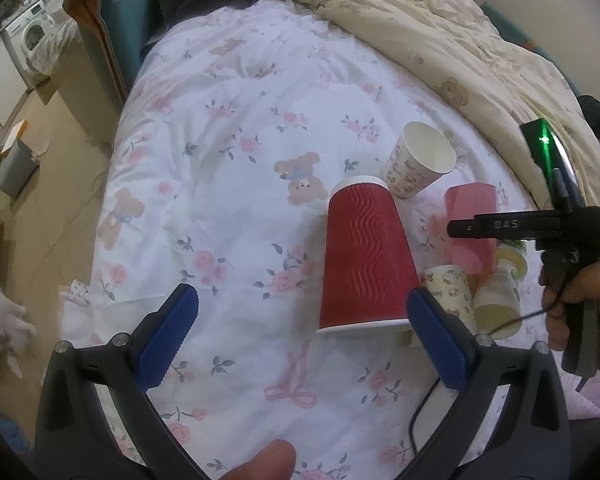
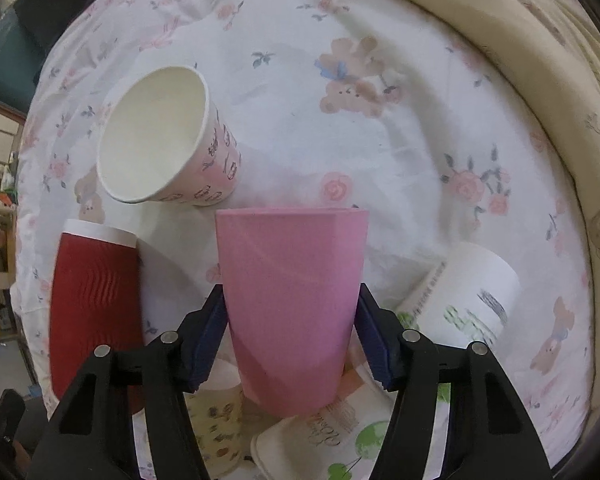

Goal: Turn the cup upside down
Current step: 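Lift the pink cup with the right gripper and set it upright on the sheet, then move the left gripper to the upright pink cup and close on it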

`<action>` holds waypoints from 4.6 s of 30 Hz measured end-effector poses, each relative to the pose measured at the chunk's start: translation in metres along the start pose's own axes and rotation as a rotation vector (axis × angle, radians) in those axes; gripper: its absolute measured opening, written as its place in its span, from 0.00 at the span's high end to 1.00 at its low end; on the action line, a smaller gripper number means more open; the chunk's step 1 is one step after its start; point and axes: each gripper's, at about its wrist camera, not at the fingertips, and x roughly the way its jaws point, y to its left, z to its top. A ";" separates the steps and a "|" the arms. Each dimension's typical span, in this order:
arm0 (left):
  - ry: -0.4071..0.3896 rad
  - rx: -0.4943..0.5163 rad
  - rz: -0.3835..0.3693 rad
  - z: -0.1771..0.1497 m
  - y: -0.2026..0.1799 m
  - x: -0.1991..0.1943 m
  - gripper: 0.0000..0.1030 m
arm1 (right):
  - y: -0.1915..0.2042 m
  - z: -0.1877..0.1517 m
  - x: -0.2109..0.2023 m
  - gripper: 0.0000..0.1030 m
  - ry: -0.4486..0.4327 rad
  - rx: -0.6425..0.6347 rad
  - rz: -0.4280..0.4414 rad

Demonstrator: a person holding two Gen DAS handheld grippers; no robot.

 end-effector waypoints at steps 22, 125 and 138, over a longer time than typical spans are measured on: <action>-0.082 0.071 -0.007 -0.038 -0.006 -0.043 0.00 | 0.018 -0.096 -0.118 0.38 -0.232 0.055 0.177; 0.204 0.103 -0.030 -0.164 -0.095 -0.012 0.09 | -0.031 -0.261 -0.121 0.14 -0.451 0.233 0.178; 0.319 0.127 -0.066 -0.176 -0.121 0.026 0.38 | -0.035 -0.261 -0.119 0.14 -0.426 0.259 0.206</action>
